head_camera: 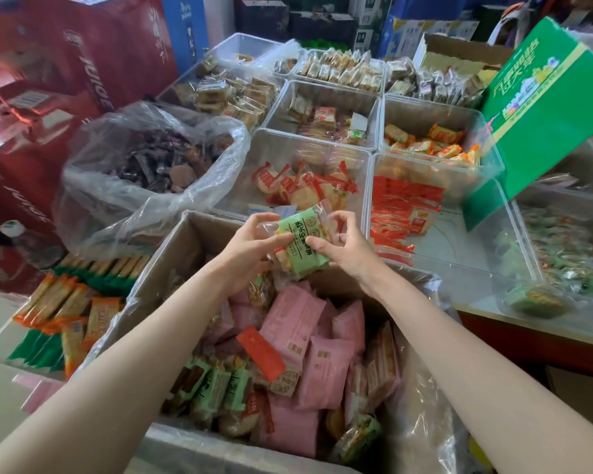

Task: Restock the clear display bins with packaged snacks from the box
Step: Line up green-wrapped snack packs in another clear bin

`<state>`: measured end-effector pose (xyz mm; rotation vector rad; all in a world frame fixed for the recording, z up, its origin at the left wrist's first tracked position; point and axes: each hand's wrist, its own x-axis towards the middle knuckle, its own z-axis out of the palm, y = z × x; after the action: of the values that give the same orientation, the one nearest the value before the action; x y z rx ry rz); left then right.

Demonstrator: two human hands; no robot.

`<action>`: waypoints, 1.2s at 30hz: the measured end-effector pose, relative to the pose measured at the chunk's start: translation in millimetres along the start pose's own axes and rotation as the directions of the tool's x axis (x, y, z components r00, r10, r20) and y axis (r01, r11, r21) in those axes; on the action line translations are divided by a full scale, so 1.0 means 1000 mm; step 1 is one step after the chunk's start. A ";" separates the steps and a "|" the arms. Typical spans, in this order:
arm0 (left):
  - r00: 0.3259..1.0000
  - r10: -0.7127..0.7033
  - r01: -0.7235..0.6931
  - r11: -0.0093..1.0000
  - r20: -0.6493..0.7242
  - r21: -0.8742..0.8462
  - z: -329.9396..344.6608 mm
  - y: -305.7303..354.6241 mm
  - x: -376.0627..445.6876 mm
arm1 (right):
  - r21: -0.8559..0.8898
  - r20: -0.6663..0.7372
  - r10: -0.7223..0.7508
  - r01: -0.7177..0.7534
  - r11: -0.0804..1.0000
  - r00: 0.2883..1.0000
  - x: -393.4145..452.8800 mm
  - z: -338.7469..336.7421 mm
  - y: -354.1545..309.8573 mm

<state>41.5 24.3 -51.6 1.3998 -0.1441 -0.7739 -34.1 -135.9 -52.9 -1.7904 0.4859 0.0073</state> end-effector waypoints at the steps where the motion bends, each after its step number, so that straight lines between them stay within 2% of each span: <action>1: 0.998 0.049 -0.049 0.999 -0.032 0.000 0.000 0.003 0.002 | 0.072 0.012 0.018 -0.019 0.997 1.000 0.002 0.001 -0.002; 4: 0.984 0.140 -0.146 0.988 -0.110 -0.055 -0.001 0.016 0.008 | 0.335 0.044 0.071 -0.082 0.939 0.996 0.010 0.006 -0.012; 6: 0.980 0.177 -0.181 0.983 -0.089 -0.042 -0.001 0.021 0.008 | 0.338 0.066 0.069 -0.087 0.937 0.995 0.015 0.011 -0.017; 8: 0.987 0.153 -0.156 0.985 -0.048 -0.067 -0.007 0.021 0.009 | 0.273 0.063 0.077 -0.091 0.958 0.995 0.020 0.014 -0.018; 10: 0.990 0.097 -0.105 0.992 -0.103 -0.076 -0.021 0.015 0.013 | 0.119 0.050 0.064 -0.070 0.990 0.997 0.024 0.005 -0.012; 11: 0.978 0.075 -0.077 0.997 -0.194 0.000 -0.027 0.010 0.016 | -0.003 0.036 0.051 -0.051 0.999 0.998 0.025 -0.002 -0.009; 12: 0.952 0.074 -0.018 0.982 -0.296 0.189 -0.032 0.001 0.021 | -0.125 0.022 0.038 -0.035 0.991 0.999 0.024 -0.010 -0.006; 13: 0.930 0.096 0.090 0.876 -0.355 0.473 -0.034 -0.012 0.025 | -0.235 0.009 0.025 -0.023 0.972 1.000 0.023 -0.017 -0.003; 14: 0.924 0.109 0.203 0.672 -0.365 0.712 -0.032 -0.026 0.027 | -0.319 0.007 0.013 -0.010 0.948 1.000 0.020 -0.022 -0.002; 15: 0.936 0.106 0.254 0.463 -0.337 0.849 -0.027 -0.041 0.025 | -0.387 0.028 0.010 0.002 0.922 1.000 0.018 -0.026 0.001; 16: 0.951 0.089 0.257 0.309 -0.297 0.916 -0.020 -0.054 0.022 | -0.453 0.064 0.021 0.010 0.891 0.998 0.016 -0.029 0.004; 17: 0.963 0.068 0.244 0.208 -0.262 0.947 -0.015 -0.065 0.020 | -0.512 0.104 0.043 0.017 0.859 0.994 0.015 -0.032 0.006; 19: 0.970 0.092 0.215 0.111 -0.225 0.970 -0.010 -0.072 0.018 | -0.552 0.164 0.076 0.027 0.834 0.983 0.010 -0.037 0.011; 20: 0.972 0.139 0.179 0.089 -0.190 0.980 -0.011 -0.068 0.018 | -0.479 0.161 0.078 0.009 0.878 0.984 0.006 -0.039 0.013; 21: 0.972 0.205 0.107 0.069 -0.119 0.992 -0.013 -0.062 0.017 | -0.316 0.142 0.093 -0.044 0.948 0.985 0.002 -0.044 0.015; 22: 0.955 0.297 -0.012 0.041 0.000 0.999 -0.015 -0.054 0.014 | -0.061 0.142 0.122 -0.114 0.992 0.982 -0.004 -0.048 0.016; 23: 0.898 0.411 -0.169 -0.012 0.159 0.985 -0.017 -0.044 0.012 | 0.206 0.179 0.146 -0.182 0.961 0.973 -0.006 -0.055 0.018; 24: 0.795 0.510 -0.325 -0.099 0.329 0.940 -0.017 -0.036 0.009 | 0.426 0.241 0.142 -0.236 0.873 0.960 -0.008 -0.062 0.018; 26: 0.532 0.653 -0.509 -0.261 0.539 0.820 -0.011 -0.024 0.002 | 0.673 0.395 0.011 -0.297 0.678 0.919 -0.011 -0.074 0.016; 27: 0.437 0.686 -0.551 -0.306 0.581 0.776 -0.004 -0.021 0.001 | 0.716 0.424 -0.046 -0.303 0.628 0.905 -0.013 -0.080 0.013; 29: 0.339 0.723 -0.585 -0.340 0.603 0.736 0.017 -0.017 -0.001 | 0.747 0.353 0.013 -0.290 0.599 0.935 -0.019 -0.093 0.008; 31: 0.302 0.749 -0.604 -0.328 0.590 0.726 0.043 -0.017 -0.002 | 0.768 0.300 0.077 -0.289 0.572 0.951 -0.030 -0.106 0.005; 33: 0.296 0.766 -0.620 -0.299 0.570 0.725 0.070 -0.017 -0.001 | 0.793 0.254 0.118 -0.277 0.543 0.960 -0.043 -0.125 0.004; 36: 0.284 0.774 -0.634 -0.291 0.565 0.717 0.121 -0.013 0.007 | 0.825 0.219 0.093 -0.236 0.513 0.971 -0.067 -0.154 0.010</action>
<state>-22.4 -79.5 -41.1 1.9560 -1.4812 0.7595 -136.7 -259.6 -1.7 -0.7400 0.4382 0.0309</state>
